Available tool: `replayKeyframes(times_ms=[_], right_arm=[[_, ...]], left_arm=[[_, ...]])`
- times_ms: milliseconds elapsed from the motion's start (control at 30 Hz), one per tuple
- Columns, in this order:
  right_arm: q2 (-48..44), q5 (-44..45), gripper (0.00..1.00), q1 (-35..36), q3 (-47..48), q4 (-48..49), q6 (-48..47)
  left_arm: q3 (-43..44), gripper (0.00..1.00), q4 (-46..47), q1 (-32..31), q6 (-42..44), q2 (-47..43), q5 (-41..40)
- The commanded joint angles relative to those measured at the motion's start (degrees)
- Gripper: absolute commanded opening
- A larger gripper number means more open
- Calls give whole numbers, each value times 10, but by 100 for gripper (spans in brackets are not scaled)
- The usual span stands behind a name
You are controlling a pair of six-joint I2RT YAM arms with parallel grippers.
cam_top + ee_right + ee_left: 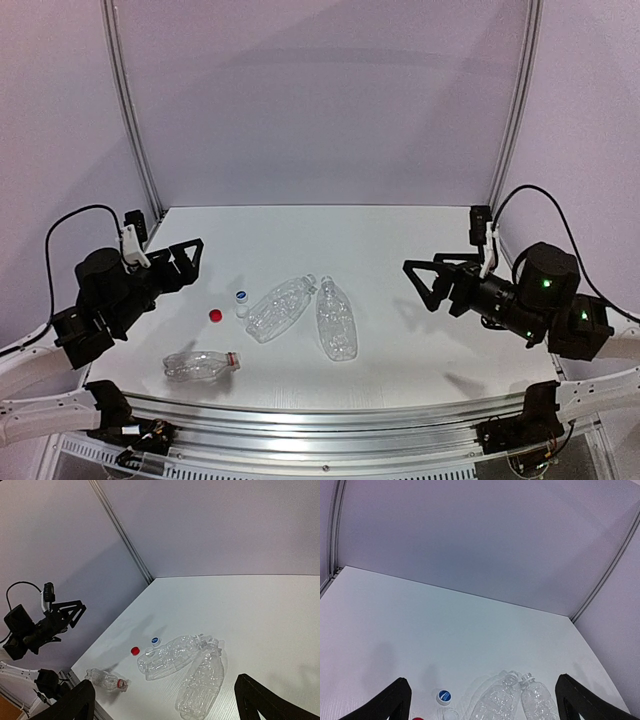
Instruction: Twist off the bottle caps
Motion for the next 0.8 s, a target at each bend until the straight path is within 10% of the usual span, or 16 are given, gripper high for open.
replayKeyframes(times_ms=[0, 767], right_arm=[[-40, -30, 99, 4, -47, 39, -17], [-23, 46, 99, 3, -45, 24, -6]], left_arm=[[16, 99, -13, -5, 7, 10, 8], [15, 99, -17, -6, 18, -3, 13]])
